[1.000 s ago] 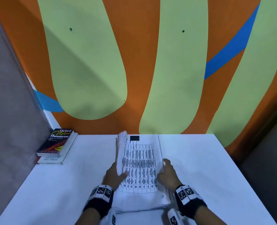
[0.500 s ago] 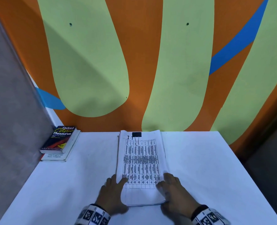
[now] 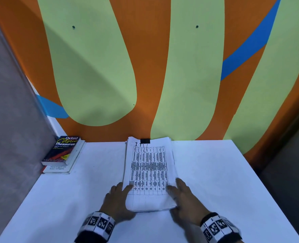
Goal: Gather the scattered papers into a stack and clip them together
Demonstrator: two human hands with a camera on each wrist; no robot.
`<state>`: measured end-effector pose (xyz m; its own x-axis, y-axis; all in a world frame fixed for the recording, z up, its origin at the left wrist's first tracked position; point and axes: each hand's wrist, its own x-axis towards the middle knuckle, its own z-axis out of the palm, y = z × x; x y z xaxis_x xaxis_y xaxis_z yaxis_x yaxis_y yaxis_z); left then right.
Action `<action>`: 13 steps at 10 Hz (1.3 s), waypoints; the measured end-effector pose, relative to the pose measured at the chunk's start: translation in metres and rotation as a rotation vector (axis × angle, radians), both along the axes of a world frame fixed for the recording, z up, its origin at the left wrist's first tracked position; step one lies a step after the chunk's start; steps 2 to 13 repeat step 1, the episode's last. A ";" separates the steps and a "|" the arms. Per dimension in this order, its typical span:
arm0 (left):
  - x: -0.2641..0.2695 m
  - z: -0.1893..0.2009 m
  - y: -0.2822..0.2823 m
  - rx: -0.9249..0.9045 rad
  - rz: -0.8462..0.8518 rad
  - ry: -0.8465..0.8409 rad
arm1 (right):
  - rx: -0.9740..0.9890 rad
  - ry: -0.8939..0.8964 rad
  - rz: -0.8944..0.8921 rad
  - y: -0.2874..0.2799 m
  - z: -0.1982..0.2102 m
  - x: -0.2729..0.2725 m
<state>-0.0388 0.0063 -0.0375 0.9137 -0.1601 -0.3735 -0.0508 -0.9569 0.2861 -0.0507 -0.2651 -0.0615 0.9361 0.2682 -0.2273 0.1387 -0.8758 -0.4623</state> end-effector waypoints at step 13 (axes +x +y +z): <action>-0.025 -0.005 0.007 -0.025 0.044 -0.051 | -0.012 -0.198 -0.218 -0.003 -0.023 -0.031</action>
